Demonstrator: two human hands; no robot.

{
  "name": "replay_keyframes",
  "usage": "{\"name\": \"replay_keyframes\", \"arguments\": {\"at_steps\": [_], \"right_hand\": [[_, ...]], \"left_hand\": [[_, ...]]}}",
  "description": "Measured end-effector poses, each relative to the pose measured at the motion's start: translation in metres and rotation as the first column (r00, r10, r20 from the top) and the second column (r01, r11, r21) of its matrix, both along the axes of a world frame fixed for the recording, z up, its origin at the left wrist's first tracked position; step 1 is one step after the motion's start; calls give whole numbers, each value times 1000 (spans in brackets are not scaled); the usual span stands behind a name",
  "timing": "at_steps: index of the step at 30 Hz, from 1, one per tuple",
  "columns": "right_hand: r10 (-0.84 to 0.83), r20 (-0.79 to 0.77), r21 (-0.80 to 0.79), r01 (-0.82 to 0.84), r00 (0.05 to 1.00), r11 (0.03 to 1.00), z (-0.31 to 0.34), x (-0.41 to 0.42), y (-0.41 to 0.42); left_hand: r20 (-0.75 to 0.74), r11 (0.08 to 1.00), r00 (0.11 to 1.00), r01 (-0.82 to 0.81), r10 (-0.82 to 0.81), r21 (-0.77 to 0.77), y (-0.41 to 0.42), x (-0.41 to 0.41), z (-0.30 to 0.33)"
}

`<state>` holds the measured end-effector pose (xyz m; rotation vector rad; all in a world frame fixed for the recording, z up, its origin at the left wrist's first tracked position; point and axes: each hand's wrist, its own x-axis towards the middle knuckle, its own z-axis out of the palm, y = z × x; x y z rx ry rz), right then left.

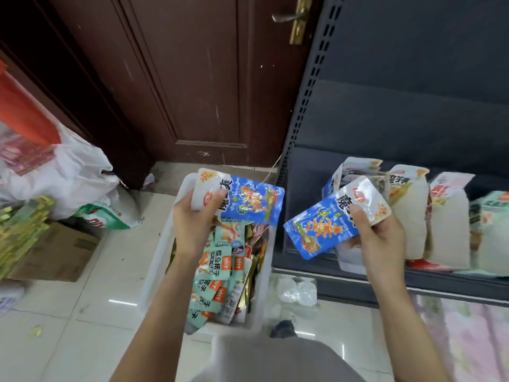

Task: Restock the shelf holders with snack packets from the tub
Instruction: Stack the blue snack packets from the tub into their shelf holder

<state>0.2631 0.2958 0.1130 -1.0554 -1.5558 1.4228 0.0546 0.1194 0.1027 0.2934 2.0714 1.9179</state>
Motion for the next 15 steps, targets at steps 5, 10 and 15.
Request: {"name": "replay_keyframes", "arguments": {"at_steps": [5, 10, 15], "right_hand": [[-191, -132, 18, 195, 973, 981, 21, 41, 33], [-346, -209, -76, 338, 915, 938, 24, 71, 59], [-400, -219, -140, 377, 890, 916, 22, 87, 76]], "left_hand": [[-197, 942, 967, 210, -161, 262, 93, 19, 54], [-441, 945, 858, 322, -264, 62, 162, 40, 66], [-733, 951, 621, 287, -278, -118, 199, 49, 69]]}}
